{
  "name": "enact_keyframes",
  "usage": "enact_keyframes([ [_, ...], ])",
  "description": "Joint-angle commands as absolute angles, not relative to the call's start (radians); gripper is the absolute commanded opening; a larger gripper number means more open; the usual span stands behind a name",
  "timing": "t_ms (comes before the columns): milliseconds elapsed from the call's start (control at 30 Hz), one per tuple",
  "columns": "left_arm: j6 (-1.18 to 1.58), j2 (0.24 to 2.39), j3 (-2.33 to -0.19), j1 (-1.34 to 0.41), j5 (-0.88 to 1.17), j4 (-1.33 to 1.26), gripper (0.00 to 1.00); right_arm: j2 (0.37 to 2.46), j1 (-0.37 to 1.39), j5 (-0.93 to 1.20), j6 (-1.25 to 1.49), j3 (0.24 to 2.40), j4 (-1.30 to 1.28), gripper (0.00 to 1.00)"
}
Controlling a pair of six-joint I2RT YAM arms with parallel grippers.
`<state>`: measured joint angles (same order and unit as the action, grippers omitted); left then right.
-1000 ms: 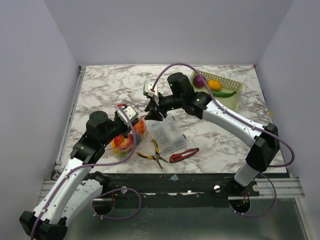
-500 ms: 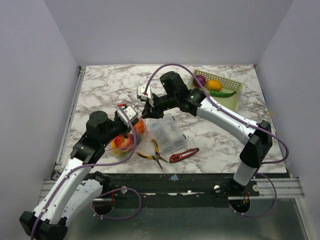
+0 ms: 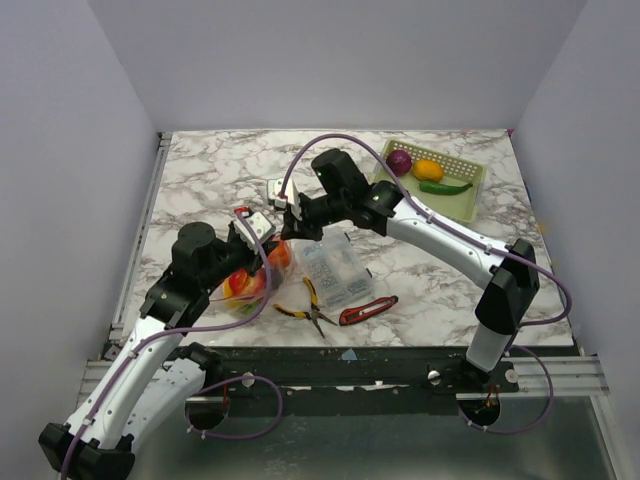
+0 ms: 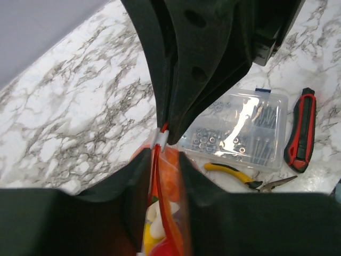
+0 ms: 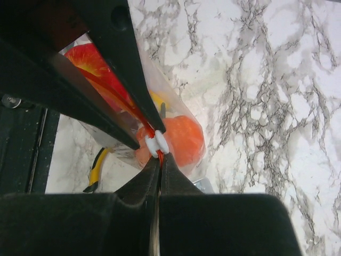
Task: Place the food in the zip-top bag and seal the zipper
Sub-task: Zip the zipper food storage bag at the center of the board.
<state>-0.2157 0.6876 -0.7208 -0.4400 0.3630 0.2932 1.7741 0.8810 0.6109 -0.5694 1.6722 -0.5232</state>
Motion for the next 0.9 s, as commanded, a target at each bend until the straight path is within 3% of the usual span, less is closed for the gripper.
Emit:
enact_keyframes([
  [0, -0.192, 0.658, -0.714, -0.445, 0.394, 0.219, 0.39, 1.743, 0.897, 0.594, -0.537, 1.619, -0.424, 0.0],
  [67, -0.189, 0.662, -0.716, -0.444, 0.397, 0.208, 0.45, 1.736, 0.897, 0.604, -0.532, 1.618, -0.418, 0.0],
  [167, -0.191, 0.677, -0.728, -0.445, 0.399, 0.207, 0.45, 1.739, 0.897, 0.611, -0.532, 1.627, -0.429, 0.0],
  [300, -0.202, 0.695, -0.741, -0.445, 0.418, 0.21, 0.33, 1.74, 0.897, 0.607, -0.525, 1.631, -0.428, 0.0],
  [533, -0.229, 0.702, -0.726, -0.445, 0.419, 0.227, 0.23, 1.725, 0.897, 0.615, -0.514, 1.617, -0.41, 0.0],
  [700, -0.227, 0.732, -0.744, -0.445, 0.394, 0.239, 0.01, 1.718, 0.897, 0.603, -0.49, 1.606, -0.387, 0.0],
  [867, -0.219, 0.714, -0.736, -0.445, 0.366, 0.243, 0.0, 1.74, 0.897, 0.5, -0.373, 1.617, -0.344, 0.0],
])
